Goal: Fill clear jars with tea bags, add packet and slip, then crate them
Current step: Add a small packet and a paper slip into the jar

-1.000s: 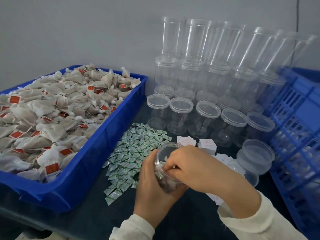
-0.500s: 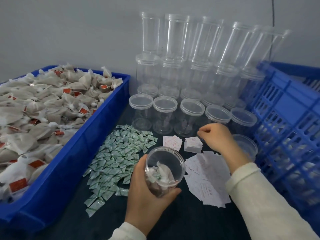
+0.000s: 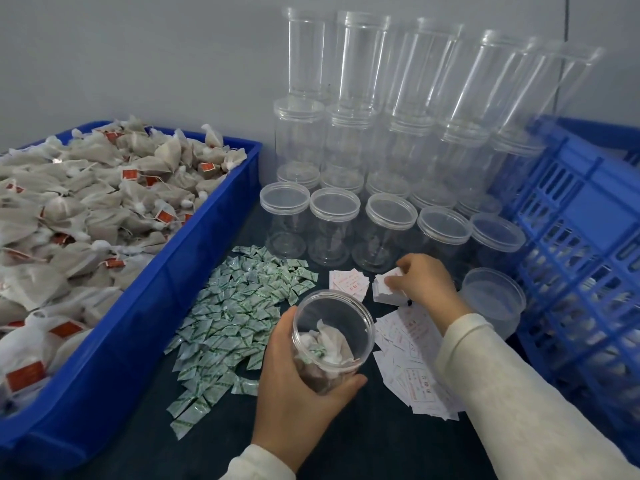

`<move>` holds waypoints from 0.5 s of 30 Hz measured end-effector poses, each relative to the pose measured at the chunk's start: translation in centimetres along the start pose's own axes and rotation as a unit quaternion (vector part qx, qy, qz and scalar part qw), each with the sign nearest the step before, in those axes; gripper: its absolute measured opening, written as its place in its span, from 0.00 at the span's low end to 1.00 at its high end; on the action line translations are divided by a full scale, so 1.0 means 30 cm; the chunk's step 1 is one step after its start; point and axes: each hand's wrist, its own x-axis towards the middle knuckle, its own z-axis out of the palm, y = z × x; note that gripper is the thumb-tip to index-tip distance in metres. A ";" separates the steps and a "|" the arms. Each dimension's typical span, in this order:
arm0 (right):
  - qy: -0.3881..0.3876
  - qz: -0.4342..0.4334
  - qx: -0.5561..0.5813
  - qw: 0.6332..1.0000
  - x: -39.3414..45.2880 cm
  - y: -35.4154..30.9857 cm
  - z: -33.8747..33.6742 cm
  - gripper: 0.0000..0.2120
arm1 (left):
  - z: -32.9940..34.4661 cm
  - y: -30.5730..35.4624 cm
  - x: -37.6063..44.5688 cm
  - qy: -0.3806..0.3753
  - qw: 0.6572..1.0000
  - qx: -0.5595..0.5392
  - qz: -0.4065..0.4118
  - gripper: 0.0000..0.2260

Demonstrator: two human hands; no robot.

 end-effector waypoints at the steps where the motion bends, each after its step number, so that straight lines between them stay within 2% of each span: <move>1: 0.012 -0.006 -0.008 1.000 -0.005 -0.001 0.004 0.21 | 0.000 -0.002 0.000 0.000 1.000 0.000 -0.002 0.45; 4: 0.032 -0.017 -0.053 0.998 -0.014 0.001 0.024 0.08 | 0.000 -0.007 -0.001 0.000 1.000 0.003 -0.004 0.45; 7: 0.038 -0.014 -0.064 0.997 -0.019 0.001 0.037 0.07 | 0.001 -0.008 -0.002 0.003 1.000 0.006 -0.004 0.46; 10: 0.054 -0.014 -0.052 0.997 -0.022 0.008 0.045 0.16 | 0.004 -0.010 -0.003 0.011 1.000 0.012 0.000 0.46; 15: 0.082 -0.033 0.012 0.996 -0.022 0.020 0.056 0.13 | 0.003 -0.011 -0.003 0.008 1.000 0.012 -0.007 0.46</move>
